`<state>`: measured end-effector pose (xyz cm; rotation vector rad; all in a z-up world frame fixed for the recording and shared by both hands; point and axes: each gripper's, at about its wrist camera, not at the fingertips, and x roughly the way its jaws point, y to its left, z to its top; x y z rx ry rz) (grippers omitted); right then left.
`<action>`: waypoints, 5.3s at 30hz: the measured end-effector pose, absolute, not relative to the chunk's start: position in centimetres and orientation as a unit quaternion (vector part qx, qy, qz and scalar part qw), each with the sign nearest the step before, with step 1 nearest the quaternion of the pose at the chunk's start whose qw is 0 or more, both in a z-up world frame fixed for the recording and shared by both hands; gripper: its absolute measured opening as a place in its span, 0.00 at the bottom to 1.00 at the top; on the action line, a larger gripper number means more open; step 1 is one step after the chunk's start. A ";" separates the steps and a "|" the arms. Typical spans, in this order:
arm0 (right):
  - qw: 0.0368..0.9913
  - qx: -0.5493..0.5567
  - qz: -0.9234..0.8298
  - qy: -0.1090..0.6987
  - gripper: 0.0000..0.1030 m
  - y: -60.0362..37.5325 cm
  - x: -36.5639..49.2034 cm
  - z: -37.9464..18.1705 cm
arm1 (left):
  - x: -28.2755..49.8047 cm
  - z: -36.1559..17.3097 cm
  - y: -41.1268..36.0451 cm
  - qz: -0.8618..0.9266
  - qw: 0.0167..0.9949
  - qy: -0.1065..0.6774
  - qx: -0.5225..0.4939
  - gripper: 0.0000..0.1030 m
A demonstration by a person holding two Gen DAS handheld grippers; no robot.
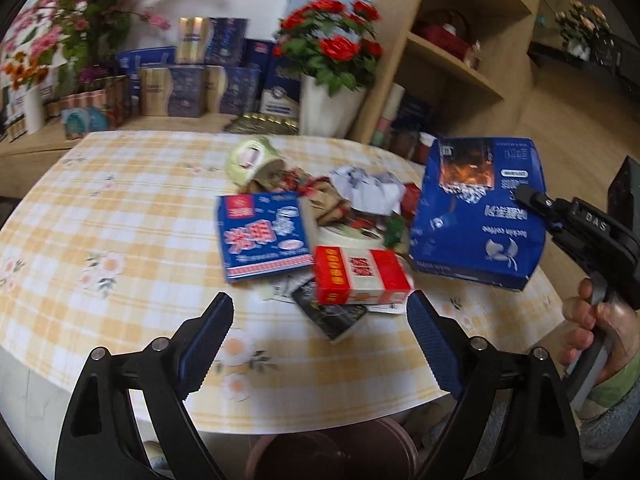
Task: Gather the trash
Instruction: 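Lift the blue coffee bag with the right gripper while the left gripper grasps the red cigarette box, then carry the coffee bag and cigarette box down over the brown bin with both grippers, then open both grippers to drop the bag and box into the bin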
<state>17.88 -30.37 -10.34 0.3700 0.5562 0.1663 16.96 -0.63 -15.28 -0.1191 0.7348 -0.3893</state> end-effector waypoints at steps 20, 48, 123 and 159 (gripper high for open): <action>0.934 0.093 0.041 0.342 0.19 -31.6 15.9 -13.8 | 22.6 -18.2 -6.4 -0.191 0.877 0.438 -0.054 0.84; 0.935 0.092 0.069 0.335 0.19 -31.4 15.3 -13.9 | 26.0 -20.4 -9.8 -0.145 0.866 0.479 0.003 0.85; 0.774 0.135 0.080 0.614 0.28 -23.5 8.3 -34.9 | 4.3 -19.7 0.7 -0.167 0.910 0.380 -0.002 0.85; 0.912 0.070 -0.024 0.403 0.94 -26.2 4.4 -23.0 | 7.4 -26.5 -1.1 -0.179 0.868 0.461 0.029 0.85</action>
